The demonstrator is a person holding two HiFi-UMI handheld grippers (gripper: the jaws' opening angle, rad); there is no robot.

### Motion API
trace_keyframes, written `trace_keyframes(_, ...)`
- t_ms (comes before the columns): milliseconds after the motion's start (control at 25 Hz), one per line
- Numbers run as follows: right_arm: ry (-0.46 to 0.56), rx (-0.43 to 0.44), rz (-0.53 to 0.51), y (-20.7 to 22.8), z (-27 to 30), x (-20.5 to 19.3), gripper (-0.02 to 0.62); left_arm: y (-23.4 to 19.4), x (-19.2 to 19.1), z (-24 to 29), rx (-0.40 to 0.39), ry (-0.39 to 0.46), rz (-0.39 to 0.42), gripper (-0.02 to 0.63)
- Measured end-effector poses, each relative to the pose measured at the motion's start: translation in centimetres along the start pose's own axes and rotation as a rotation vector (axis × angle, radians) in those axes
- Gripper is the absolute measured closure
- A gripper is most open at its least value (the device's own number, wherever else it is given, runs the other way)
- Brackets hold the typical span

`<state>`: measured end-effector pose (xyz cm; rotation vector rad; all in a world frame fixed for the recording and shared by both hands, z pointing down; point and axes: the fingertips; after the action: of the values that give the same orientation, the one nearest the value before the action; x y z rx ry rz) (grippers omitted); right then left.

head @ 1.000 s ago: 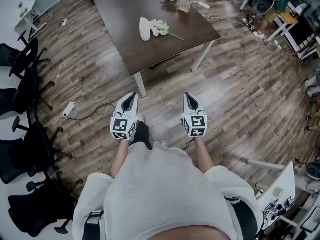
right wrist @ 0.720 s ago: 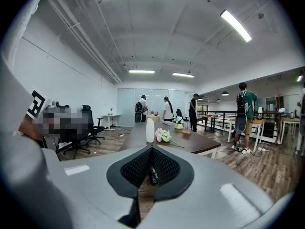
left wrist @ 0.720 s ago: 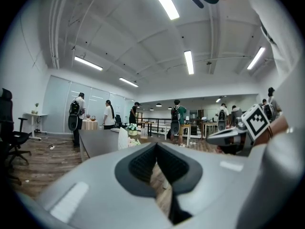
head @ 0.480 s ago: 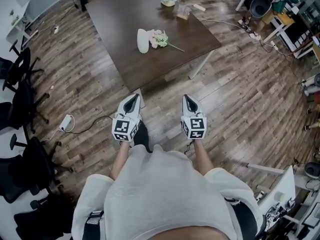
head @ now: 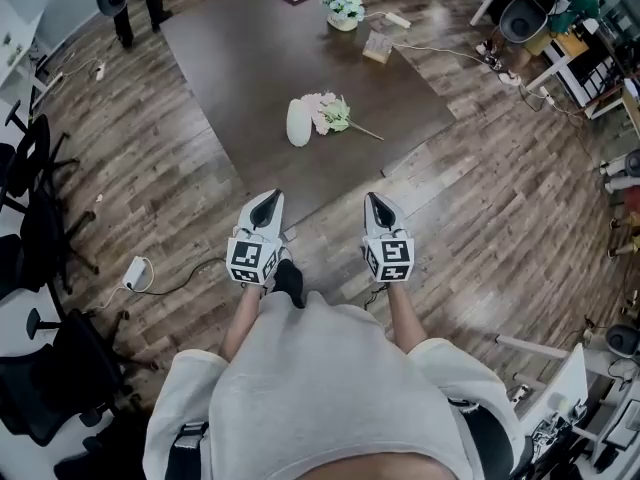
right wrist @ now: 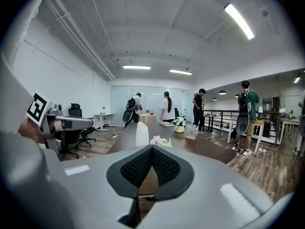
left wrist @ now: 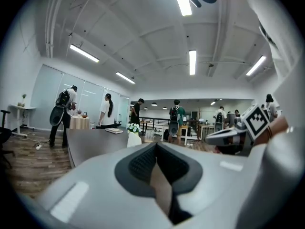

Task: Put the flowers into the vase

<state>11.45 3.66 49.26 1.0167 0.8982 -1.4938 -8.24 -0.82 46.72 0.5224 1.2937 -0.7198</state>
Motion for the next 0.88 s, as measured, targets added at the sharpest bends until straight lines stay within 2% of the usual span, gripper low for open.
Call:
trace_keyframes(240, 0.004, -0.040, -0.001, 0.3, 6.8, 4.3, 0.597, -5.9, 2.9, 4.9, -0.038, 0.009, 0.007, 0.597)
trace_keyframes(480, 0.016, -0.092, 0.008, 0.7, 12.0, 7.5, 0.597, -9.5, 4.9, 8.9, -0.102, 0.013, 0.027, 0.596)
trace_keyframes(640, 0.013, -0.099, 0.012, 0.7, 13.8, 8.1, 0.597, -10.4, 4.6, 10.7, -0.133, -0.003, 0.028, 0.596)
trace_keyframes(880, -0.026, -0.091, 0.025, 2.4, 14.7, 6.7, 0.597, -9.1, 3.1, 12.2, -0.145, -0.040, 0.010, 0.597)
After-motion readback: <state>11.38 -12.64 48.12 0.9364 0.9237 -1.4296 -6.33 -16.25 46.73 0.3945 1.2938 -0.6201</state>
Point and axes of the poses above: the fingertips, and each gripper's own axes: z forward along the fingers, y to its right, x out of its top, and after that the axes turned 5 degrees about -y, right-handed
